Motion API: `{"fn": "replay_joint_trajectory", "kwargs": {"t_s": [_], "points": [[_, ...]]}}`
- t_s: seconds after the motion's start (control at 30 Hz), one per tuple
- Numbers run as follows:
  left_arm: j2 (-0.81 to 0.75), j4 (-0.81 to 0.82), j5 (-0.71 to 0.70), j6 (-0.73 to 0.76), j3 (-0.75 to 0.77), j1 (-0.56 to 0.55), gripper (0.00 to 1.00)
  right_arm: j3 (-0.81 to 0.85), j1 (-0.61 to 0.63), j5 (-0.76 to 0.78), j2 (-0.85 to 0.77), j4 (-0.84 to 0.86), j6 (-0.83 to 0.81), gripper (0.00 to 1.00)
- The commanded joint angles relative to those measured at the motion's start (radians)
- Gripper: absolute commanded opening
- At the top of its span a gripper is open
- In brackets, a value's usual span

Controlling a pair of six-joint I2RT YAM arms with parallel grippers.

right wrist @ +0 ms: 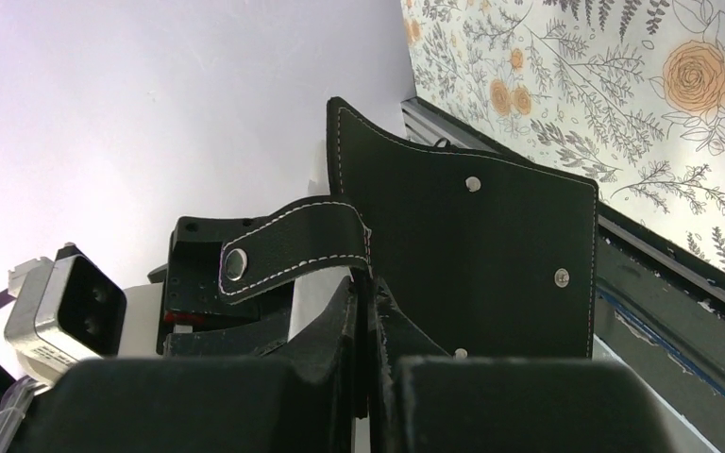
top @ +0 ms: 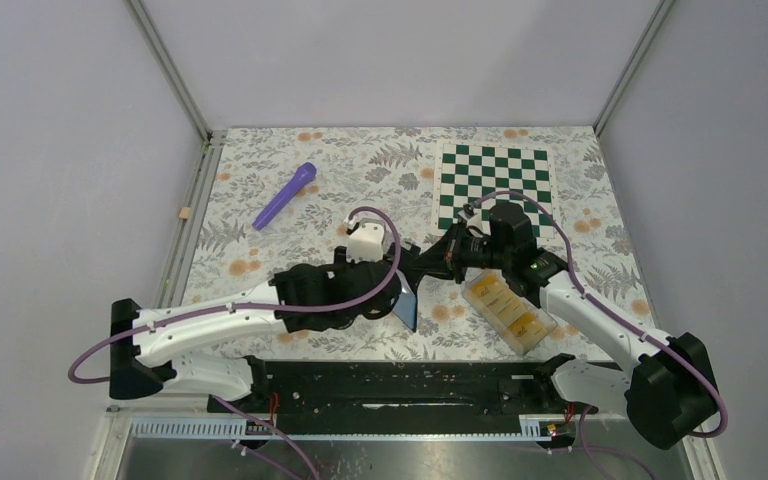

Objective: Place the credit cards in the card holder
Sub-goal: Turn over the card slot in the card holder.

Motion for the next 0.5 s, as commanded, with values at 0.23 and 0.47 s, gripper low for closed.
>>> {"fn": "replay_joint_trajectory", "kwargs": {"t_s": [0.23, 0.47], "points": [[0.063, 0.008, -0.038, 0.015, 0.087, 0.022, 0.65, -0.014, -0.003, -0.116, -0.021, 0.031, -0.002, 0.0], [-0.025, 0.209, 0.14, 0.078, -0.02, 0.09, 0.78, -0.05, -0.003, -0.158, -0.033, 0.062, 0.011, 0.0]]}}
